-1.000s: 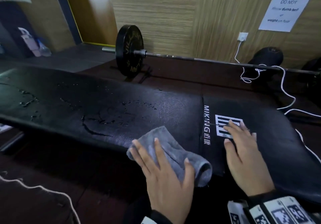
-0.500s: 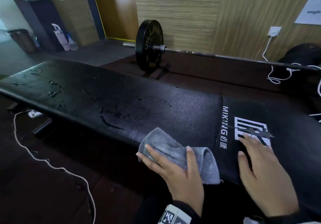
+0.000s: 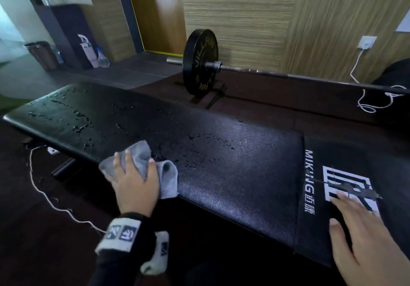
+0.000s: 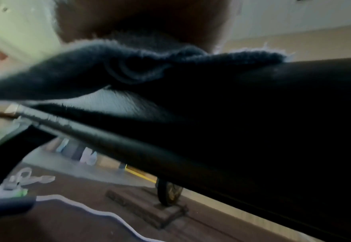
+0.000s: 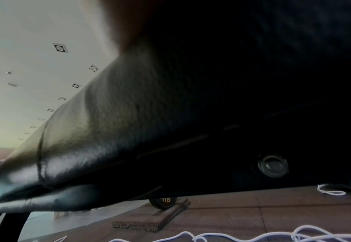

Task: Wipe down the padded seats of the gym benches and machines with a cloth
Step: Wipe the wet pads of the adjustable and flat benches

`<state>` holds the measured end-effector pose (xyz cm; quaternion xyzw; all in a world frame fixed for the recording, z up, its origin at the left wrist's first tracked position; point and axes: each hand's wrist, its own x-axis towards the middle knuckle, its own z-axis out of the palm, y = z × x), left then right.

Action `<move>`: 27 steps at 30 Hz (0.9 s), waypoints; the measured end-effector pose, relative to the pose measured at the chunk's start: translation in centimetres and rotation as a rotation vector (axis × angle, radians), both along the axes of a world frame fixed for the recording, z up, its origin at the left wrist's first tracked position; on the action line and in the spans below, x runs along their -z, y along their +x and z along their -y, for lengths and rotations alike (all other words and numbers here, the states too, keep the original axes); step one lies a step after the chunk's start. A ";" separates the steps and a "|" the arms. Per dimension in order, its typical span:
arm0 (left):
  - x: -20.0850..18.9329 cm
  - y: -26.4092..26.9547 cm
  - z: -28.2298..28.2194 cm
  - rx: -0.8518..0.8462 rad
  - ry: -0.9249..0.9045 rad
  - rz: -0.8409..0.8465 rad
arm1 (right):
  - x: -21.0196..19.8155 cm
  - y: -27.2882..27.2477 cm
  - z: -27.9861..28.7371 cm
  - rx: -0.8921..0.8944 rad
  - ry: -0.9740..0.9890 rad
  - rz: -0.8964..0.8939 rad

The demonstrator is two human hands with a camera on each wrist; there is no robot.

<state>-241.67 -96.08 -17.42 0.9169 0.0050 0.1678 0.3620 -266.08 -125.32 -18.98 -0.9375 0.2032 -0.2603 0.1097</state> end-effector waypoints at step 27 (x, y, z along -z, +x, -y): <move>-2.3 7.0 -7.1 0.475 0.436 -0.104 | 0.3 0.3 -0.3 -0.046 0.044 0.053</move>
